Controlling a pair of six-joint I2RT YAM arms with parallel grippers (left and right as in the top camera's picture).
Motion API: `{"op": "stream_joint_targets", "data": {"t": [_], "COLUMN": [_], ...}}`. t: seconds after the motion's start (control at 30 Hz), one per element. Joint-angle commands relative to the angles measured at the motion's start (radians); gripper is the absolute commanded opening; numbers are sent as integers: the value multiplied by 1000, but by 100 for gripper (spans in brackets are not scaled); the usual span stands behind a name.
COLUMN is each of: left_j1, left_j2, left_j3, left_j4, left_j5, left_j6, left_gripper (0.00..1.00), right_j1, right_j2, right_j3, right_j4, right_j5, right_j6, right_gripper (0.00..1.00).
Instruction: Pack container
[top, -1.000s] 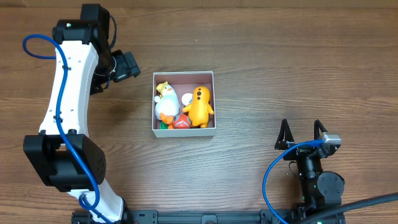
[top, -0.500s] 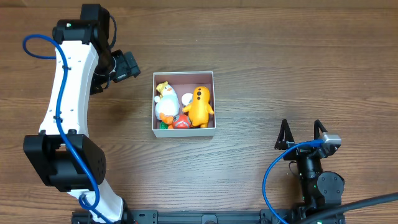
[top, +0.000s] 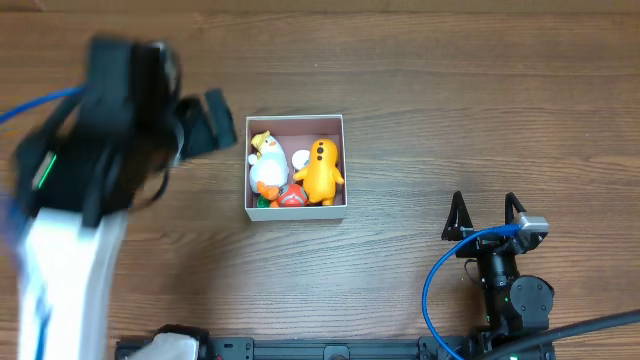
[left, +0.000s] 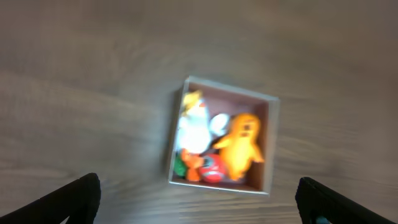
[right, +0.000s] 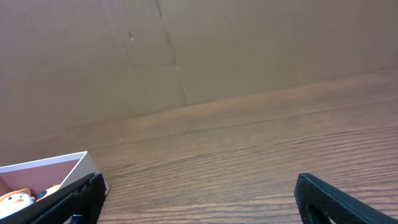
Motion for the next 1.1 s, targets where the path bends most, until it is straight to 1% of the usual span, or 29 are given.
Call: {"op": "stream_joint_targets", "data": {"t": [0.0,0.13,0.3,0.37,0.43,0.57,0.73,0.9,0.97,1.07], "left_j1": [-10,-10,-10,-10,-9,7,50,92,104,114], "left_j2": [-184,-356,-525,-590,-648,-805,-981,-1148,-1195,-1252], "left_j3": [14,14,14,13,7,-50,-178,-381,-464,-606], "left_j4": [-3,-8,-8,-11,-23,-65,-65,-48,-8,93], "left_j5": [0,0,-5,-48,-82,-85,-97,-116,-124,-130], "left_j6": [-13,-13,-9,25,29,28,29,28,28,29], "left_gripper": [100,100,100,100,100,100,100,100,100,100], "right_j1": [-4,-4,-4,-4,-4,-4,-4,-4,-4,-4], "right_j2": [-11,-11,-11,-11,-11,-11,-11,-11,-11,-11], "right_j3": [-10,-10,-10,-10,-10,-10,-10,-10,-10,-10], "right_j4": [7,7,7,7,7,7,7,7,7,7], "right_j5": [-6,-6,-6,-6,-6,-6,-6,-6,-6,-6], "right_j6": [-4,-4,-4,-4,-5,-4,-4,-4,-4,-4], "right_gripper": [100,100,100,100,100,100,100,100,100,100]}}
